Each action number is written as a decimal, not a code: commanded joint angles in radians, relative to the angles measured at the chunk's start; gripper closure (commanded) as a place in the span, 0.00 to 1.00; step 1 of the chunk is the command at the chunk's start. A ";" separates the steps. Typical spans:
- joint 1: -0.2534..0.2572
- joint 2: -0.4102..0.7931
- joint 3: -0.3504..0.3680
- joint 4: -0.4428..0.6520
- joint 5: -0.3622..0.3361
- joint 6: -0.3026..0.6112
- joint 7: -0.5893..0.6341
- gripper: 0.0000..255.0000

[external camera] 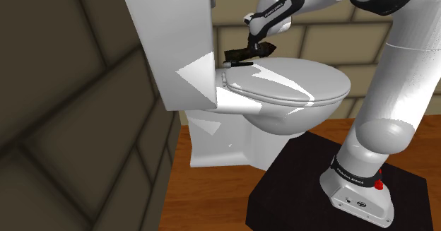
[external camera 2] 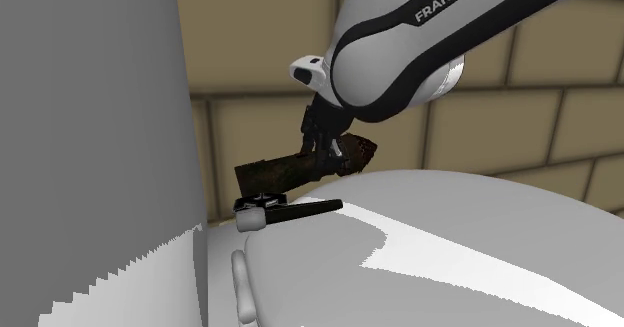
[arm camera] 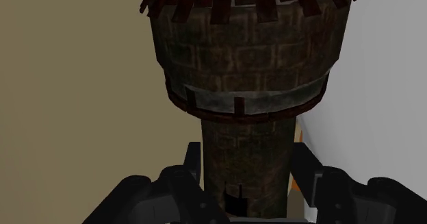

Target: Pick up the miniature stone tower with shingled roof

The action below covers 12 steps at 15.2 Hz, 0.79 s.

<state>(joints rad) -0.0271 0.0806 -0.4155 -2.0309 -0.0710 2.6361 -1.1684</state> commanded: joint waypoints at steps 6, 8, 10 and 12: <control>-0.003 0.005 -0.003 -0.001 -0.001 0.004 0.002 1.00; -0.001 -0.006 -0.003 0.014 -0.006 -0.021 0.004 1.00; -0.001 -0.016 -0.003 0.030 -0.011 -0.047 0.005 1.00; 0.000 -0.025 -0.002 0.048 -0.014 -0.073 0.006 1.00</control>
<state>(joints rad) -0.0239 0.0642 -0.4139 -1.9982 -0.0839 2.5726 -1.1616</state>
